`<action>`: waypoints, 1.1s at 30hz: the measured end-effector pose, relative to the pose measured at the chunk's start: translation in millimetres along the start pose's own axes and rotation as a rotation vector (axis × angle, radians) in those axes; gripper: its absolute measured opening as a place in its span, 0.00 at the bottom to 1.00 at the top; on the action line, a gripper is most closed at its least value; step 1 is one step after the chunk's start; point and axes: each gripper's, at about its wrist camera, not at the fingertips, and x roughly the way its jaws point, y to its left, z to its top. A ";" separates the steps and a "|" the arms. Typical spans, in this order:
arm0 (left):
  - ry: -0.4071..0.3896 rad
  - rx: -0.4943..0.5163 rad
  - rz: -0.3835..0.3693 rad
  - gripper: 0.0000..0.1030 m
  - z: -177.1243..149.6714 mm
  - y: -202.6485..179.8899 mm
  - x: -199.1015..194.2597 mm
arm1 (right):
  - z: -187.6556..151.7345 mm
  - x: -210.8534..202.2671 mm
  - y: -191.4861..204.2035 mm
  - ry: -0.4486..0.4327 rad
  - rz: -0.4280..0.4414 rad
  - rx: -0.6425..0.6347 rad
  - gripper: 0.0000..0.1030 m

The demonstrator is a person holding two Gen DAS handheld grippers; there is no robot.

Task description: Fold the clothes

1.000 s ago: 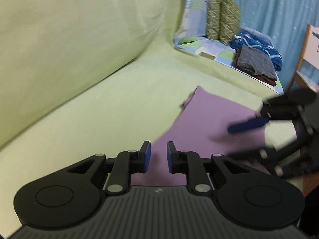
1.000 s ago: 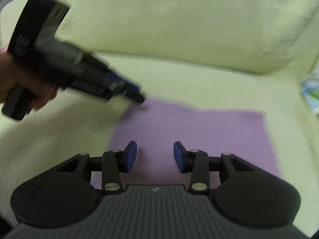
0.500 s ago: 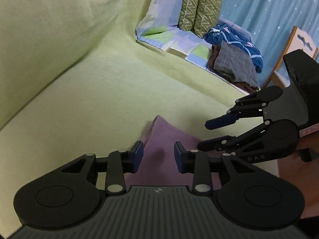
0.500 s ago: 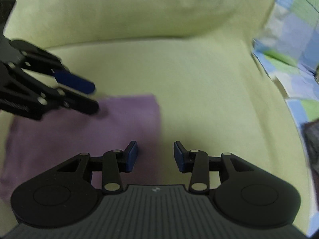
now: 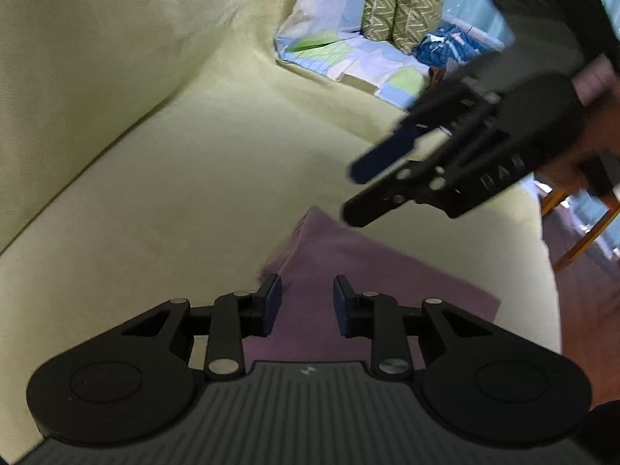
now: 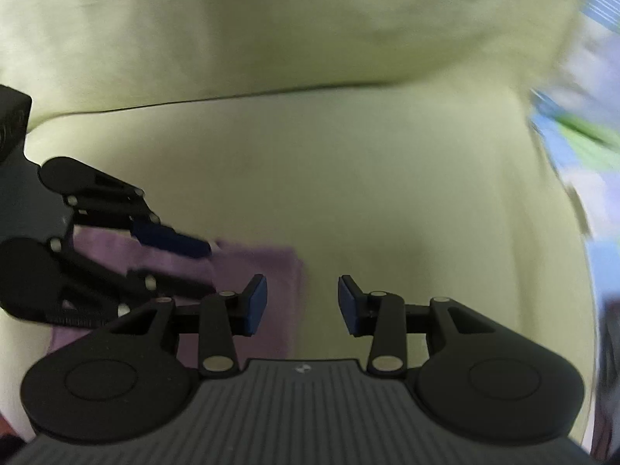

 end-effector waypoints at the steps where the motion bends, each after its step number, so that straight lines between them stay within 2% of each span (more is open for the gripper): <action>1: 0.000 0.002 0.015 0.32 -1.5 0.2 -1.6 | 8.2 9.3 0.0 0.010 0.066 -0.091 0.34; 2: 0.001 0.003 0.041 0.32 -3.9 0.9 -3.6 | 11.2 13.0 -1.5 0.015 0.083 -0.118 0.34; 4: -0.002 -0.005 0.072 0.32 -7.4 3.5 -8.1 | 22.2 25.6 0.7 0.049 0.178 -0.283 0.34; 5: -0.003 -0.008 0.085 0.32 -8.8 4.7 -10.3 | 25.0 28.0 1.3 0.055 0.202 -0.324 0.34; 8: 0.003 -0.021 0.099 0.32 -11.5 7.6 -14.3 | 43.3 43.7 2.5 0.119 0.337 -0.512 0.32; 13: 0.004 -0.057 0.118 0.32 -17.2 13.6 -17.3 | 66.9 73.6 2.0 0.237 0.442 -0.632 0.29; 17: -0.007 -0.070 0.119 0.33 -17.4 13.9 -17.6 | 72.8 87.4 8.5 0.317 0.495 -0.714 0.24; 19: -0.019 -0.064 0.103 0.34 -17.0 13.7 -18.2 | 74.5 95.5 9.3 0.347 0.504 -0.745 0.18; 21: -0.030 -0.049 0.083 0.35 -16.4 14.7 -20.4 | 73.4 97.4 9.6 0.361 0.512 -0.744 0.04; 23: -0.035 -0.034 0.067 0.35 -15.1 17.6 -22.2 | 73.1 93.6 11.3 0.367 0.539 -0.736 0.04; 28: -0.026 -0.012 0.052 0.35 -14.8 25.7 -19.6 | 72.6 76.0 15.0 0.383 0.655 -0.830 0.04; 33: -0.017 0.016 0.024 0.35 -13.7 23.3 -11.8 | 73.8 75.1 17.0 0.377 0.670 -0.855 0.04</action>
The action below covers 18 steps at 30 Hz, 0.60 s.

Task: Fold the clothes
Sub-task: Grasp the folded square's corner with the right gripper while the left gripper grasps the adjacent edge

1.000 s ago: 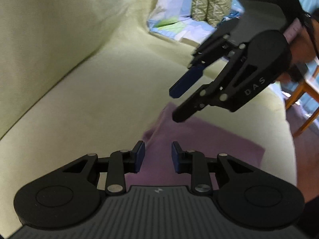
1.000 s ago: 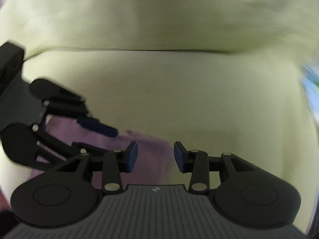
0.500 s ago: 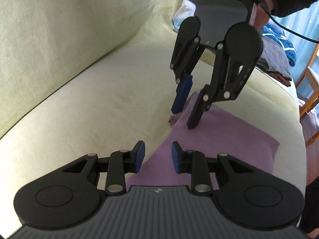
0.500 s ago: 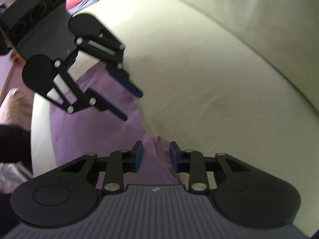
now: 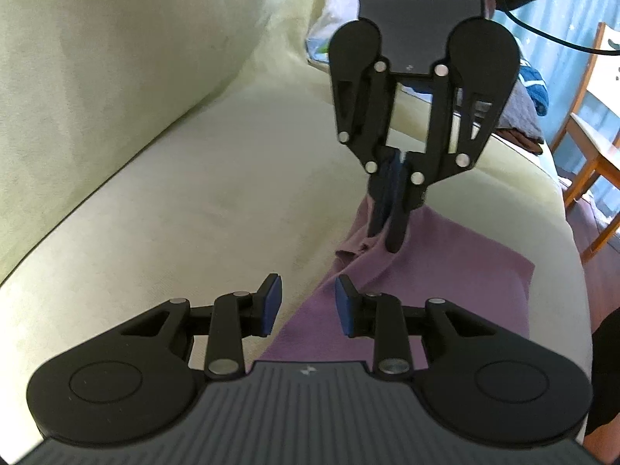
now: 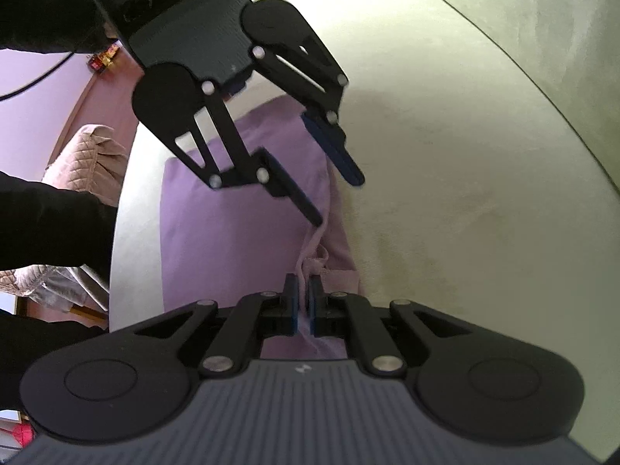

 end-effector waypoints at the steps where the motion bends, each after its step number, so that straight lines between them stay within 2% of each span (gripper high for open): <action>1: 0.001 0.002 -0.003 0.35 -0.1 -0.4 0.6 | -0.1 0.8 -3.0 -0.001 0.009 0.004 0.04; 7: -0.019 -0.020 -0.018 0.38 2.1 1.0 2.3 | -3.1 -12.7 -9.0 -0.031 0.103 0.071 0.04; 8: -0.014 -0.022 -0.009 0.38 2.4 1.2 4.4 | -4.8 -12.2 -8.4 -0.029 0.085 0.066 0.04; 10: -0.008 -0.025 0.003 0.38 0.6 0.5 5.4 | -7.0 -5.3 -9.7 0.015 -0.040 0.024 0.04; 11: -0.010 -0.026 0.010 0.38 1.0 -0.1 6.5 | -8.4 -2.2 -11.2 0.021 -0.066 0.019 0.04; 16: -0.042 -0.034 0.024 0.38 9.4 -1.8 12.9 | -15.0 5.5 -22.7 -0.009 -0.101 0.075 0.05; 18: -0.046 -0.021 0.012 0.38 14.2 -3.2 15.8 | -17.2 0.1 -22.5 -0.035 -0.112 0.106 0.14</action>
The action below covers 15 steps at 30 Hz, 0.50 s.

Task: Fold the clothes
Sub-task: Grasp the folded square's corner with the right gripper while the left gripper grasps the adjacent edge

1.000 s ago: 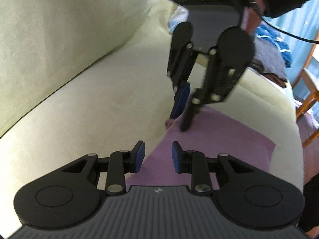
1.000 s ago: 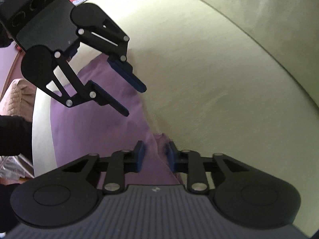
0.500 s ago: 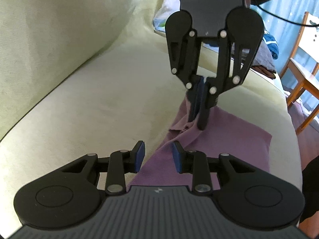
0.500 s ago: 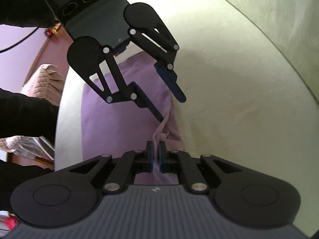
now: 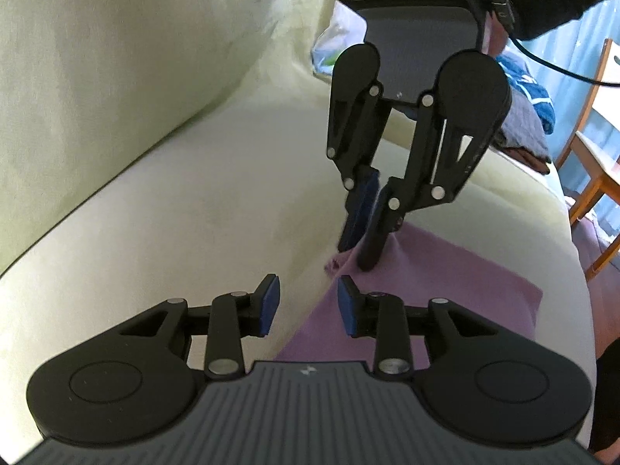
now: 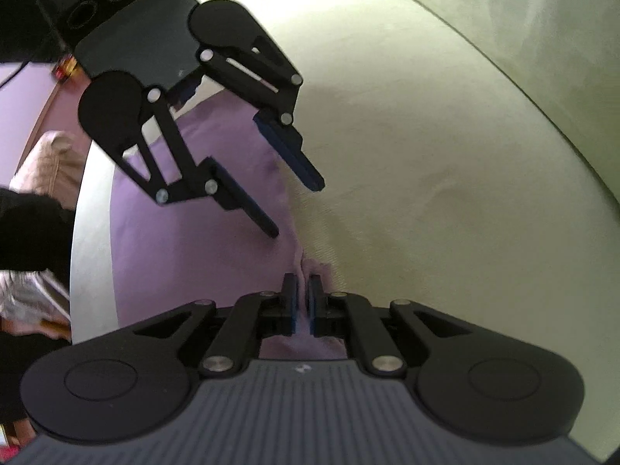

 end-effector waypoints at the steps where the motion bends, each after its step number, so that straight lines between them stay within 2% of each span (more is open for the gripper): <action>1: 0.001 0.010 -0.007 0.38 1.6 -1.0 1.2 | -3.1 -6.8 0.7 -0.020 -0.021 0.018 0.16; 9: 0.006 0.064 -0.128 0.37 18.7 -2.4 12.8 | -26.8 -27.5 -7.5 -0.033 -0.101 0.089 0.17; 12: 0.035 0.076 -0.185 0.32 19.3 2.5 20.3 | -34.0 -27.6 -6.4 -0.051 -0.125 0.156 0.18; 13: 0.044 0.082 -0.199 0.25 17.9 4.5 22.6 | -36.6 -28.1 -7.3 -0.058 -0.127 0.184 0.19; 15: 0.059 0.094 -0.231 0.20 18.7 8.0 25.8 | -41.9 -29.2 -9.6 -0.072 -0.128 0.243 0.20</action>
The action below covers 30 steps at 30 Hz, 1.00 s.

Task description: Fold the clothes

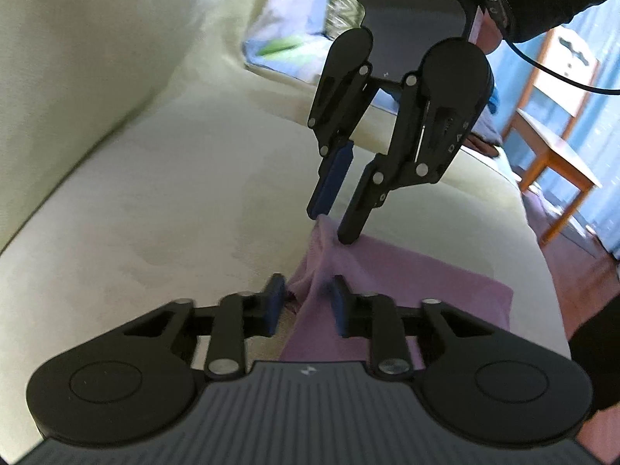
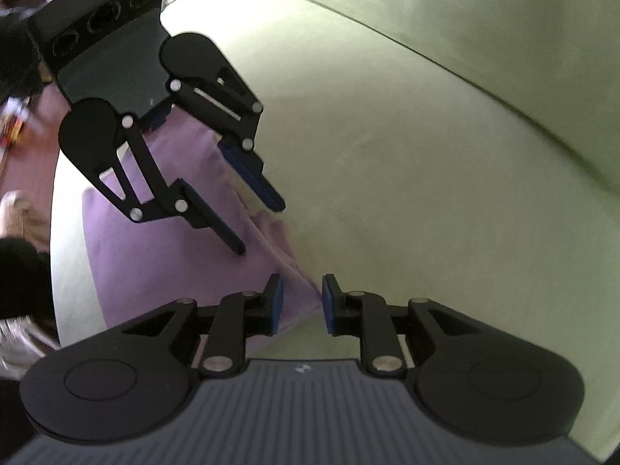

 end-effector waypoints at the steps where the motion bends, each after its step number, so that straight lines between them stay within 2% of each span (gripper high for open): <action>1: 0.005 0.006 -0.010 0.15 1.3 0.9 0.2 | -3.7 -1.1 -1.4 -0.010 -0.001 0.029 0.21; 2: 0.010 0.010 -0.020 0.12 2.2 1.9 0.3 | -6.7 -1.8 -2.4 -0.020 -0.002 0.052 0.24; 5: 0.025 0.021 -0.043 0.06 3.4 3.2 -2.4 | -14.7 -3.5 -7.0 -0.058 0.011 0.137 0.25; 9: 0.051 0.059 -0.082 0.05 3.0 -5.7 -9.6 | -25.3 -2.2 -12.3 -0.109 0.042 0.270 0.25; 10: 0.053 0.067 -0.083 0.05 2.3 -7.8 -12.1 | -29.4 -1.0 -12.9 -0.115 0.053 0.294 0.24; 12: 0.061 0.070 -0.101 0.05 -0.2 -10.0 -16.9 | -35.1 0.7 -11.2 -0.128 0.072 0.330 0.09; 16: 0.053 0.031 -0.126 0.04 -1.7 0.1 -19.6 | -37.4 -4.5 -7.6 -0.148 0.093 0.364 0.06; 19: 0.061 -0.012 -0.116 0.04 -1.6 12.9 -12.3 | -36.6 -3.1 -8.1 -0.140 0.075 0.376 0.05; 22: 0.068 -0.016 -0.110 0.10 -3.5 21.6 -10.6 | -36.4 1.8 -8.3 -0.131 0.064 0.380 0.05; 24: 0.059 -0.006 -0.121 0.19 -2.9 23.7 -10.4 | -37.4 5.4 -5.6 -0.129 0.054 0.363 0.05; 25: 0.059 -0.003 -0.126 0.30 -2.9 25.0 -9.1 | -37.9 5.5 -4.5 -0.130 0.051 0.354 0.05; 26: 0.059 0.000 -0.130 0.33 -2.9 26.4 -7.7 | -38.9 3.3 -5.7 -0.132 0.051 0.354 0.05; 28: 0.060 0.004 -0.142 0.34 -2.7 29.6 -4.3 | -40.0 1.6 -4.7 -0.139 0.050 0.351 0.05; 30: 0.068 0.008 -0.172 0.26 -1.0 32.8 0.8 | -41.2 0.7 -4.3 -0.145 0.049 0.353 0.05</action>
